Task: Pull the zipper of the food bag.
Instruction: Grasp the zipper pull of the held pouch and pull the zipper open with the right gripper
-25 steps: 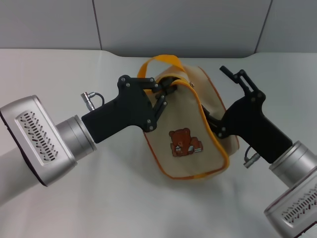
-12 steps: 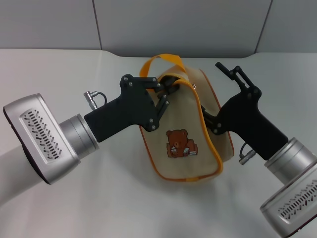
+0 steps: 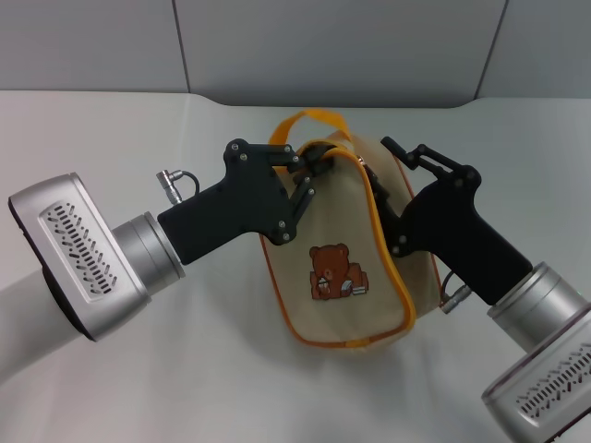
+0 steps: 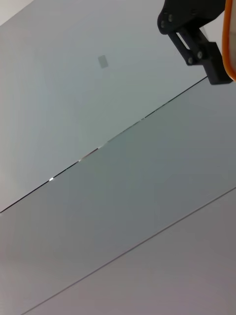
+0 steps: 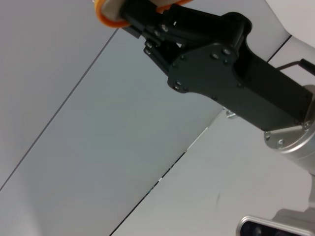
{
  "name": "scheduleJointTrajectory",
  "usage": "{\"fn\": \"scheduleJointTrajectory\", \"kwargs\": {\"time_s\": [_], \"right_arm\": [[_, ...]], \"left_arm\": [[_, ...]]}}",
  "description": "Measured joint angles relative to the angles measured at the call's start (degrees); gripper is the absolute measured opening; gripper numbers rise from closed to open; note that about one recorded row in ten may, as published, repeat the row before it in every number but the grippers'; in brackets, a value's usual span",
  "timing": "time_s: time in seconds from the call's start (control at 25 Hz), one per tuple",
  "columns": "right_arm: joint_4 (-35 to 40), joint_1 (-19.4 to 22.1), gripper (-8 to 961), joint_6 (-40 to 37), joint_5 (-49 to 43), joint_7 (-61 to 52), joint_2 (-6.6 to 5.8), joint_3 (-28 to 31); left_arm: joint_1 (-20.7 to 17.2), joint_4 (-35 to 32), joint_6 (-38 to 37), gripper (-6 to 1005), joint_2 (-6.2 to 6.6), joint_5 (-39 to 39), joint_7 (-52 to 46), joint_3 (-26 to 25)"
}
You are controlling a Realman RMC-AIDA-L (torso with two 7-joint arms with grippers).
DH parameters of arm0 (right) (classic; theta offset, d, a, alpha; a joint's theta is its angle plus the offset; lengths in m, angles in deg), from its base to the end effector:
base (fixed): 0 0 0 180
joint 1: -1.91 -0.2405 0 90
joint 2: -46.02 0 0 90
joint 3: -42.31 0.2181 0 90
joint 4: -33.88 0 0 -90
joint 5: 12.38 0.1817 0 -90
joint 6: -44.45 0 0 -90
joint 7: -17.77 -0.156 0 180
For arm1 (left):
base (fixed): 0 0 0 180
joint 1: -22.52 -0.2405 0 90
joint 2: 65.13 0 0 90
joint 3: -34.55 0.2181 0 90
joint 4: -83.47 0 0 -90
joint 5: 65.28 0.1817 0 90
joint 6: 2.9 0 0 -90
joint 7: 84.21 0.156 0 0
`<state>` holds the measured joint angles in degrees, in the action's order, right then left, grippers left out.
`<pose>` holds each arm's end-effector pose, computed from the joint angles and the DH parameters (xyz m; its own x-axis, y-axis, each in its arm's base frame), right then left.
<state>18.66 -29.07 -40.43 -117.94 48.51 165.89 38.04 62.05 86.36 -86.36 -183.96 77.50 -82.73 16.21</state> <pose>0.1773 0.2726 -0.0455 0.7845 0.5680 -0.2488 -0.0012 -0.3999 -0.9165 -0.1583 0.3004 -0.0428 0.7284 -0.5188 0.4476 -0.0519 -0.6931 -0.7190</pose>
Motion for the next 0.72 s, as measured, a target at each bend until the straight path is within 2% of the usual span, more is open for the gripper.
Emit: {"fn": "scheduleJointTrajectory", "kwargs": {"time_s": [0.12,0.72], "right_arm": [[0.0,0.3,380,-0.9,0.0,0.0,0.0,0.0],[0.5,1.1,22,-1.1,-0.5,0.0,0.0,-0.2]], "left_arm": [[0.0,0.0,0.0,49,0.02,0.0,-0.2,-0.2],[0.1,0.0,0.0,50,0.09,0.0,-0.3,-0.2]]}}
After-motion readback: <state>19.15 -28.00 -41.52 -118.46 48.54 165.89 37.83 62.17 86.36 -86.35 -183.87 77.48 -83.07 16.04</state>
